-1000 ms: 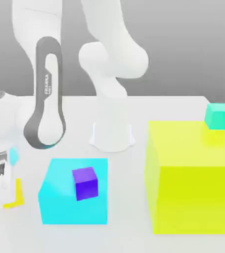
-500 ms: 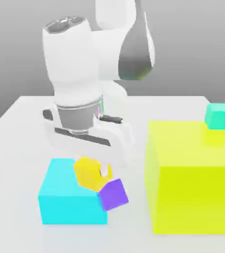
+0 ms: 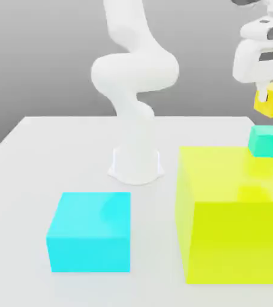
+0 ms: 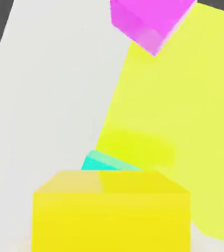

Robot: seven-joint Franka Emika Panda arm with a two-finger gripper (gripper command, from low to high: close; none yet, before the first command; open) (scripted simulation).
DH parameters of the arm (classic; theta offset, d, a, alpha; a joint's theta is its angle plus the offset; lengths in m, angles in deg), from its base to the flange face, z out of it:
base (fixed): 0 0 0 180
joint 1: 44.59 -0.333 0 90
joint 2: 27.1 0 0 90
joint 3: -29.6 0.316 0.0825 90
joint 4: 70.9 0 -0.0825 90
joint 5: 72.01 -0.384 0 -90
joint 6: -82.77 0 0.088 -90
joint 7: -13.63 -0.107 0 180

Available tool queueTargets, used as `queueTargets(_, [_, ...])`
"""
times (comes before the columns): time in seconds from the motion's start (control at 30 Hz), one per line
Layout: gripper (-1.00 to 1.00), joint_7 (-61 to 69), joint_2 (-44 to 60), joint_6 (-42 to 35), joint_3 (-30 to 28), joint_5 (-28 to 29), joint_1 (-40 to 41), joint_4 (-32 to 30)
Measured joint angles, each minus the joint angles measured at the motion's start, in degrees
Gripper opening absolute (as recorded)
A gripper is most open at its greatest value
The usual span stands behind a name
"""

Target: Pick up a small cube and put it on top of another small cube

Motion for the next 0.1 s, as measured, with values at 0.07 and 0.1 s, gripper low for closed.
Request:
queueTargets(0.07, [1.00, 0.00, 0.00, 0.00, 0.00, 0.00, 0.00, 0.00])
queueTargets(0.1, [1.00, 0.00, 0.00, 0.00, 0.00, 0.00, 0.00, 0.00])
